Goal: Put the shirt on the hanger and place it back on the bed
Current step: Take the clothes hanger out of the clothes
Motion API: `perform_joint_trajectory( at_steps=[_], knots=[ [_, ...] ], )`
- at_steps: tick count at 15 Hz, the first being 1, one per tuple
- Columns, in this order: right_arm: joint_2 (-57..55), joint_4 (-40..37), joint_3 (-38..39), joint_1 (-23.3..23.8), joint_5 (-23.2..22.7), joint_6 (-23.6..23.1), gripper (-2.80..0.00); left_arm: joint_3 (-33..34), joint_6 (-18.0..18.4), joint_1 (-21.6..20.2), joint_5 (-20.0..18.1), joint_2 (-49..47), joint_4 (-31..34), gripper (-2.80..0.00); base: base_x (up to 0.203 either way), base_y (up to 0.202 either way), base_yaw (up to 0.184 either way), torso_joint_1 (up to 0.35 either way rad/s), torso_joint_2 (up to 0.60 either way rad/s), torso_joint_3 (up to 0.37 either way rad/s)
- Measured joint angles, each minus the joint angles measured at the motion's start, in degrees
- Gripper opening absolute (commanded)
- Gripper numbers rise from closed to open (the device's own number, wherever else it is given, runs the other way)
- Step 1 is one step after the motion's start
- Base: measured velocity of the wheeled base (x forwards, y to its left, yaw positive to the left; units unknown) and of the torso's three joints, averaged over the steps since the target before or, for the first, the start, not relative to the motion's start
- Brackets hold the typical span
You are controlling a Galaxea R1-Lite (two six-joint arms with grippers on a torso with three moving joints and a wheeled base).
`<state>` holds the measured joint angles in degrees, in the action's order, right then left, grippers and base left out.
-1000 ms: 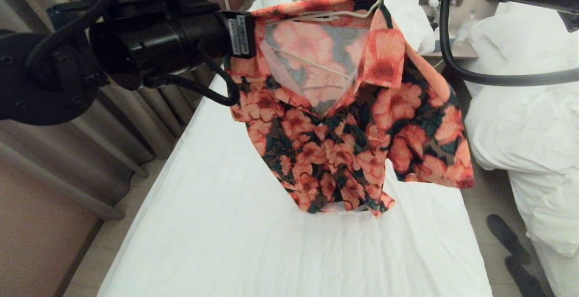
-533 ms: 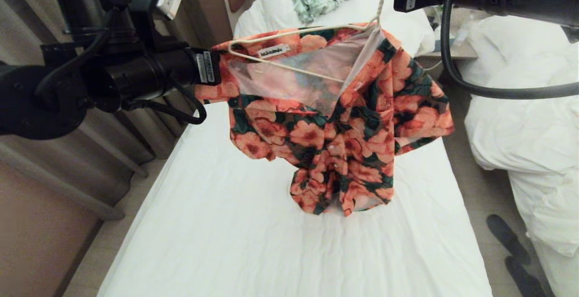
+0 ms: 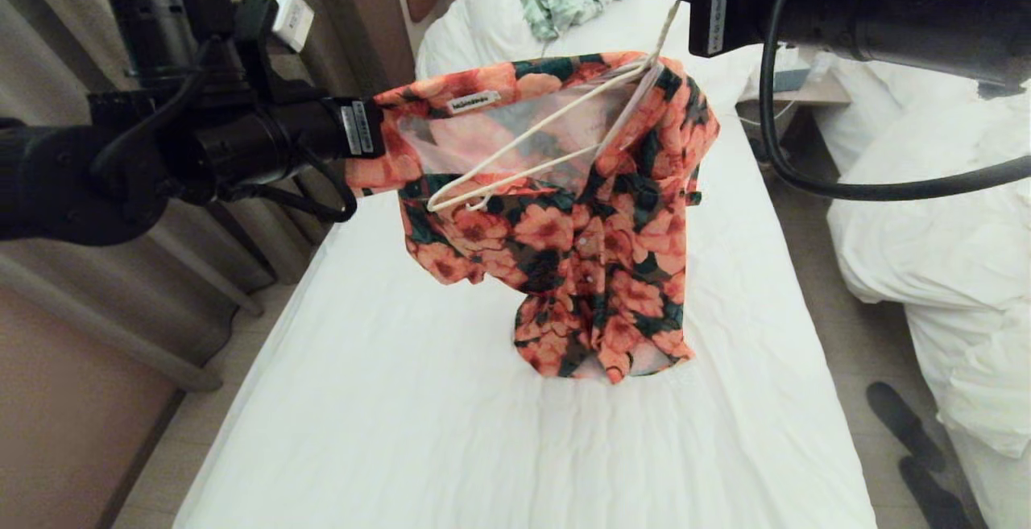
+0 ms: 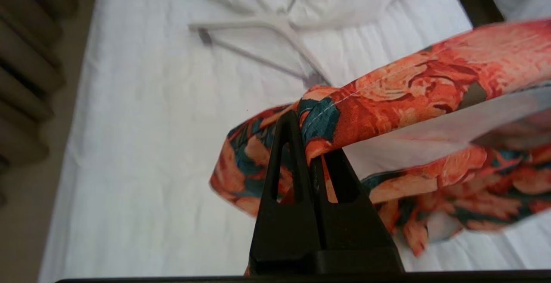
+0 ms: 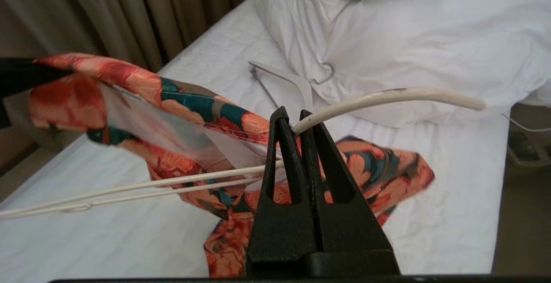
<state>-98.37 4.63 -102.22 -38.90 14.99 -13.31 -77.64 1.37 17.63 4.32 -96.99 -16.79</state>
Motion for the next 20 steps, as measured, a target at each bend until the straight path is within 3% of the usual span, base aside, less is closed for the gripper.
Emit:
perform_joint_trajectory(
  at_steps=[8,13,14,17,20],
  knots=[
    [-2.69,0.13,-0.12,1.01,-0.01,0.01,-2.8,2.52,-0.44,-2.24,-0.24,-0.99,-2.83,0.0,0.0,0.0,0.0,0.0,0.0,0.0],
    [-4.93,0.18,-0.51,1.8,-0.01,0.01,-2.8,4.93,-0.78,-5.0,-3.5,-0.1,-2.94,0.0,0.0,0.0,0.0,0.0,0.0,0.0],
    [-5.51,0.31,-0.54,1.96,-0.03,0.04,-2.8,5.05,-1.21,-5.77,-3.55,-0.08,-3.0,-2.8,0.0,0.0,0.0,0.0,0.0,0.0],
    [-7.68,3.31,-0.43,2.51,-0.11,1.87,-2.8,5.98,-3.99,-7.47,-3.77,0.21,-3.54,-2.8,0.0,0.0,0.0,0.0,0.0,0.0],
    [-11.02,6.79,-0.12,3.69,-0.3,8.42,-2.8,7.11,-5.59,-8.85,-3.81,2.09,-4.94,-2.8,0.0,0.0,0.0,0.0,0.0,0.0]
  ],
)
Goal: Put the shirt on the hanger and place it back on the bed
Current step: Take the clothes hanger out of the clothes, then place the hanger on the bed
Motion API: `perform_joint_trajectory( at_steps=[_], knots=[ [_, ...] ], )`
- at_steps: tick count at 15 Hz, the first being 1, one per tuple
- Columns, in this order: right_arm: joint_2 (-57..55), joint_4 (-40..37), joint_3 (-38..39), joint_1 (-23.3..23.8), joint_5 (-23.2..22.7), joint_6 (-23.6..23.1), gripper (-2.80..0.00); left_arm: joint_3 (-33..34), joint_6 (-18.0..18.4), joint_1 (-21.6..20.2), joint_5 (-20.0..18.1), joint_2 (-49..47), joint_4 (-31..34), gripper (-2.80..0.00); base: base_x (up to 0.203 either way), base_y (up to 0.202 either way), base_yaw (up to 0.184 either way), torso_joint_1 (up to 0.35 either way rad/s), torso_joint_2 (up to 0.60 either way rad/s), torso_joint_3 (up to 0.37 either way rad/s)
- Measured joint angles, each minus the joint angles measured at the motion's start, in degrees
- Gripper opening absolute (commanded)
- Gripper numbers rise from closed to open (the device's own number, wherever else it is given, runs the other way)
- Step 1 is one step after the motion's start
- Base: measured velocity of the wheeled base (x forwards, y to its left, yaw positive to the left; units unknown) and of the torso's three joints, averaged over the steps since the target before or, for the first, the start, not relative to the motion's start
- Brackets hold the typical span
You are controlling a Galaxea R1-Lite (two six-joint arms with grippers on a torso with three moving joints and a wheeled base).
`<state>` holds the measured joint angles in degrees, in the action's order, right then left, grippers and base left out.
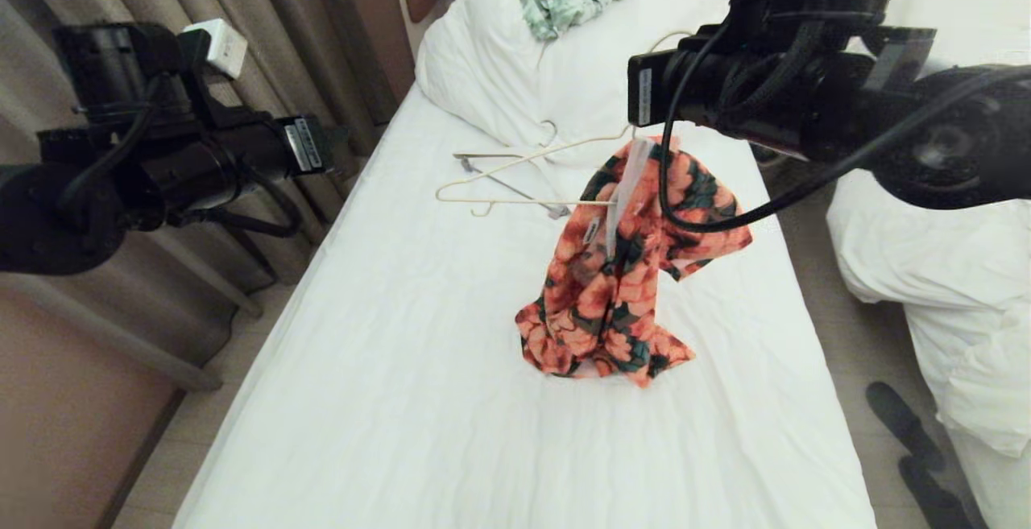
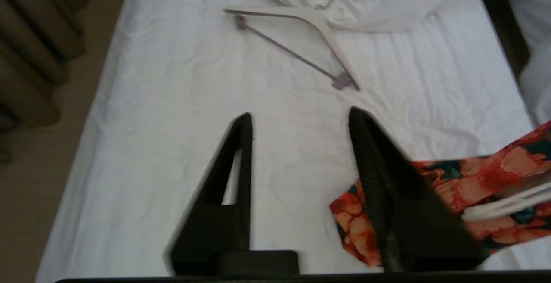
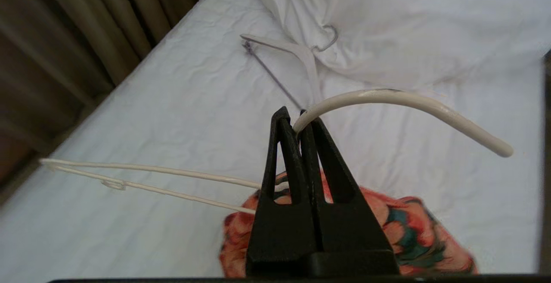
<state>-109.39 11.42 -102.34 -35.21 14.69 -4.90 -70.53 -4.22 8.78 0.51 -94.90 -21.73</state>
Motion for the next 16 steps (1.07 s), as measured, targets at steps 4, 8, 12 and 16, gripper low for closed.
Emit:
perform_joint_trajectory(
  at_steps=[4,8,12,16],
  knots=[
    [-8.07,7.36,-1.66,1.44,0.46,12.27,-2.8,1.54,-0.24,-0.95,0.04,0.89,2.53,-2.8,0.0,0.0,0.0,0.0,0.0,0.0],
    [-13.95,13.29,-2.76,1.53,3.97,24.9,-2.8,1.43,-0.16,-0.99,0.14,1.72,2.66,-2.8,0.0,0.0,0.0,0.0,0.0,0.0],
    [-15.62,4.41,-2.54,2.38,4.1,27.39,-2.8,1.89,-0.28,-0.88,0.09,1.74,2.66,-2.8,0.0,0.0,0.0,0.0,0.0,0.0],
    [-17.54,-17.48,-7.75,4.21,4.41,25.23,-2.8,2.42,-0.24,-0.24,0.15,3.45,2.79,-2.8,0.0,0.0,0.0,0.0,0.0,0.0]
  ],
)
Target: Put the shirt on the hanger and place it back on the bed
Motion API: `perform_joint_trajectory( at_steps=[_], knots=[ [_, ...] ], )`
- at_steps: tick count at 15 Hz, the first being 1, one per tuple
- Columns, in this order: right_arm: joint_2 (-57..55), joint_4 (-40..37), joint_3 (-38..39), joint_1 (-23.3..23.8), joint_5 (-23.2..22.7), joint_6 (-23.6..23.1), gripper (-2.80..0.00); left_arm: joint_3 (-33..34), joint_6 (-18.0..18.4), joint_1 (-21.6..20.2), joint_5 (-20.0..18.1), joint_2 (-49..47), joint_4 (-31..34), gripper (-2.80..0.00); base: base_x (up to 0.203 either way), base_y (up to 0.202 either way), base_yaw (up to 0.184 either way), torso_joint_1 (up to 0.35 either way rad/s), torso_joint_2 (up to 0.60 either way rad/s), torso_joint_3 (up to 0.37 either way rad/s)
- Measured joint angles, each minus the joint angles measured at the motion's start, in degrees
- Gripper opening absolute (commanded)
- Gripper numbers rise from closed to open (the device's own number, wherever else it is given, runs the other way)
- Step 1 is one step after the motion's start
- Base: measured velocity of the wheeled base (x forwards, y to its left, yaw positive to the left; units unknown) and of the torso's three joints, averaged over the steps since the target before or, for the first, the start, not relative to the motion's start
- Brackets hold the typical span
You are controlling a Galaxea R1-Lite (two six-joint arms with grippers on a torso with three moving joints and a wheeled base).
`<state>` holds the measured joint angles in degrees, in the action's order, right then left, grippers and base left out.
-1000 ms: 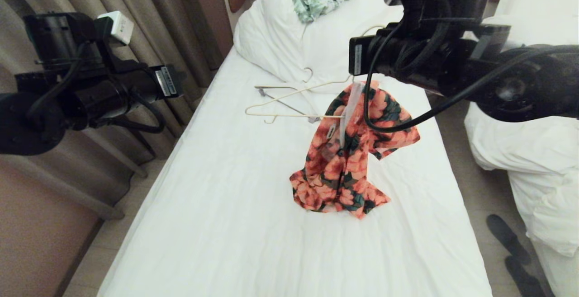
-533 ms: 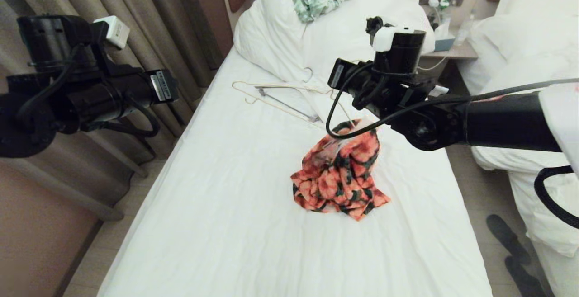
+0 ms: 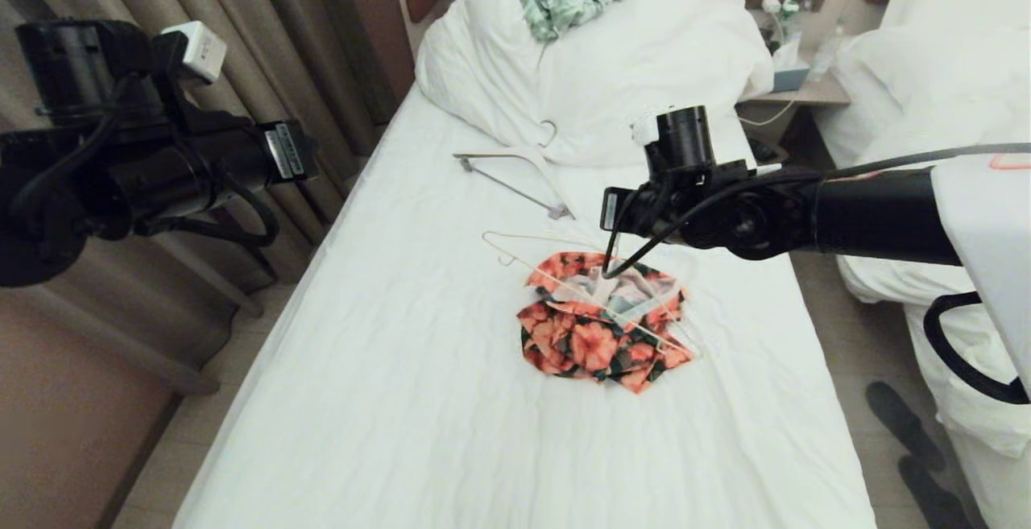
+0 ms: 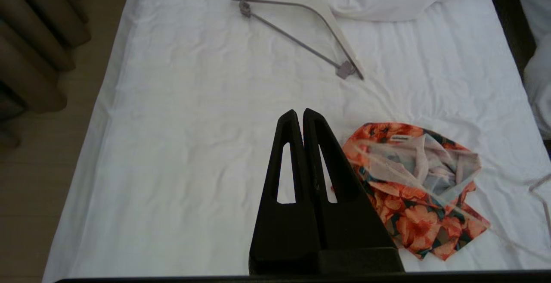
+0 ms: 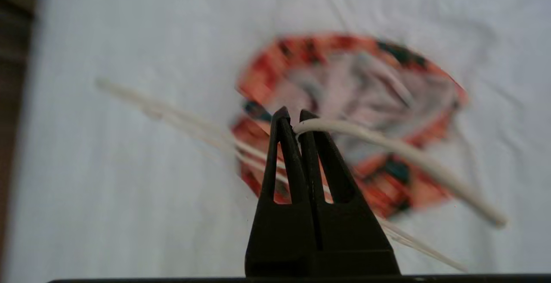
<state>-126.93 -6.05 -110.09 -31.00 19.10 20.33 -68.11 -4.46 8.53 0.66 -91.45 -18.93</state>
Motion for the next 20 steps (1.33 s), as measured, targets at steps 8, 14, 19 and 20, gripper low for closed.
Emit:
perform_joint_trajectory(
  at_steps=[8,14,19,20],
  knots=[
    [-10.0,-0.6,-2.48,3.22,0.61,-5.31,0.0,0.08,0.02,-0.29,-0.06,2.34,-0.17,-2.8,0.0,0.0,0.0,0.0,0.0,0.0],
    [-0.1,-4.25,14.93,2.39,5.48,-4.46,-2.8,3.69,1.09,-0.35,0.02,4.71,-0.49,-2.8,0.0,0.0,0.0,0.0,0.0,0.0],
    [16.53,1.96,41.45,2.75,6.9,-2.17,-2.8,13.08,1.26,-1.7,-0.2,11.91,-0.72,-2.8,0.0,0.0,0.0,0.0,0.0,0.0],
    [20.94,3.86,48.65,3.03,7.26,-1.99,-2.8,15.13,1.34,-2.13,-0.1,14.53,-0.64,-2.8,0.0,0.0,0.0,0.0,0.0,0.0]
  ],
)
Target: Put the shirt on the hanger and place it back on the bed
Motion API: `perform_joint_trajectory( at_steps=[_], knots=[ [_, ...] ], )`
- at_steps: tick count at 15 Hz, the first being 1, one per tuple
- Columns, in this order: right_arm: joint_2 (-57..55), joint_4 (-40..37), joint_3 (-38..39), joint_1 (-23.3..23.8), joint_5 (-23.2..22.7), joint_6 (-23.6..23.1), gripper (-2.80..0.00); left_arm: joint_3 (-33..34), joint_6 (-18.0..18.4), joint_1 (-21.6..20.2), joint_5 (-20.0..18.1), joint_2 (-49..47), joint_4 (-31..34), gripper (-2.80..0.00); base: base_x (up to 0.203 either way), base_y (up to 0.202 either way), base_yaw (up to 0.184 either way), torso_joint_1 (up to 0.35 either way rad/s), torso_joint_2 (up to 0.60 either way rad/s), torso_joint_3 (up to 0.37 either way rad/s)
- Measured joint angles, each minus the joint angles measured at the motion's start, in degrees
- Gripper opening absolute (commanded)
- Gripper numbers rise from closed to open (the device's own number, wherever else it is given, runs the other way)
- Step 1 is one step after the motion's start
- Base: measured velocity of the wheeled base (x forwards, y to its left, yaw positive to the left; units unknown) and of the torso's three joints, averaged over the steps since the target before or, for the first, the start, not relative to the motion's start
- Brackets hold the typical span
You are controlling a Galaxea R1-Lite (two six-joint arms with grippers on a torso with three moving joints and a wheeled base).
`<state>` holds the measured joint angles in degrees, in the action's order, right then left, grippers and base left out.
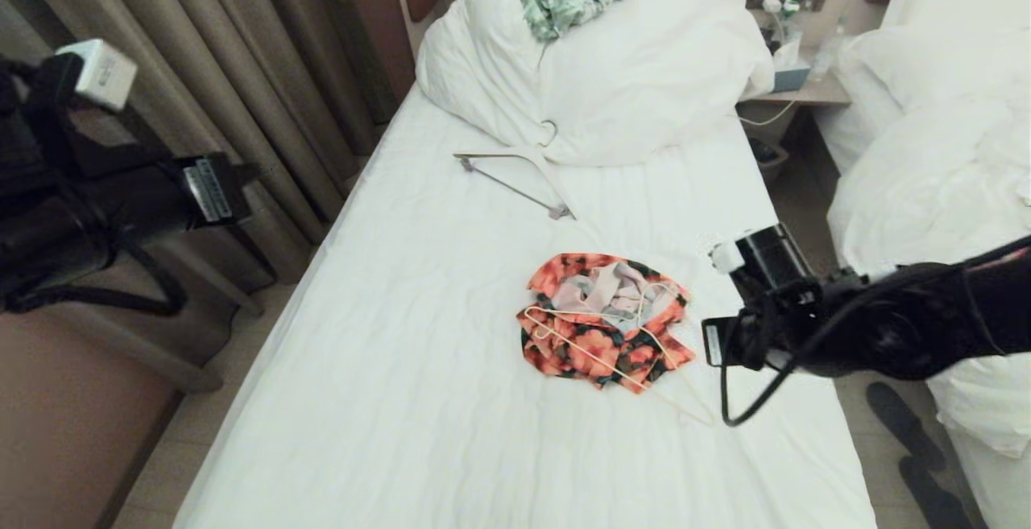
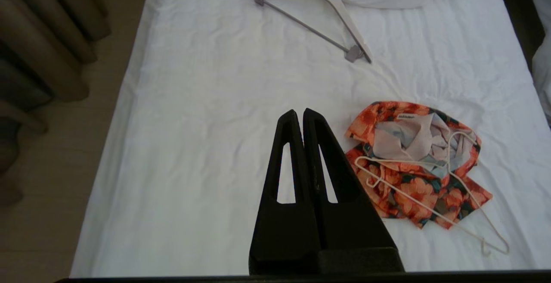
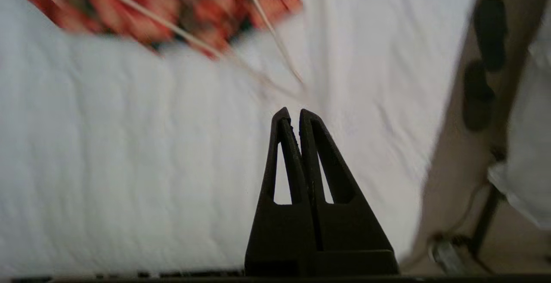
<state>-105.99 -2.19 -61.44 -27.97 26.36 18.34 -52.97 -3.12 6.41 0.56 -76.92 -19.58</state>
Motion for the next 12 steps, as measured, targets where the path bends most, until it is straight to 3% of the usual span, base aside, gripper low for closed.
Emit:
perform_joint_trajectory(
  at_steps=[3,6,9,12],
  knots=[
    [14.56,5.8,16.78,1.11,1.09,0.18,-2.8,3.89,0.19,-2.4,0.86,9.12,0.76,-2.8,0.0,0.0,0.0,0.0,0.0,0.0],
    [31.7,7.87,26.69,2.14,1.93,0.24,-2.8,6.85,0.2,-3.72,4.04,22.35,6.61,-2.8,0.0,0.0,0.0,0.0,0.0,0.0],
    [48.81,2.33,30.29,5.82,2.68,0.23,-2.8,10.16,0.14,-4.13,6.43,36.73,15.52,-2.8,0.0,0.0,0.0,0.0,0.0,0.0],
    [64.45,-7.83,30.84,14.59,2.88,0.2,-2.8,17.7,0.17,-4.14,6.81,47.87,20.93,-2.8,0.0,0.0,0.0,0.0,0.0,0.0]
  ],
)
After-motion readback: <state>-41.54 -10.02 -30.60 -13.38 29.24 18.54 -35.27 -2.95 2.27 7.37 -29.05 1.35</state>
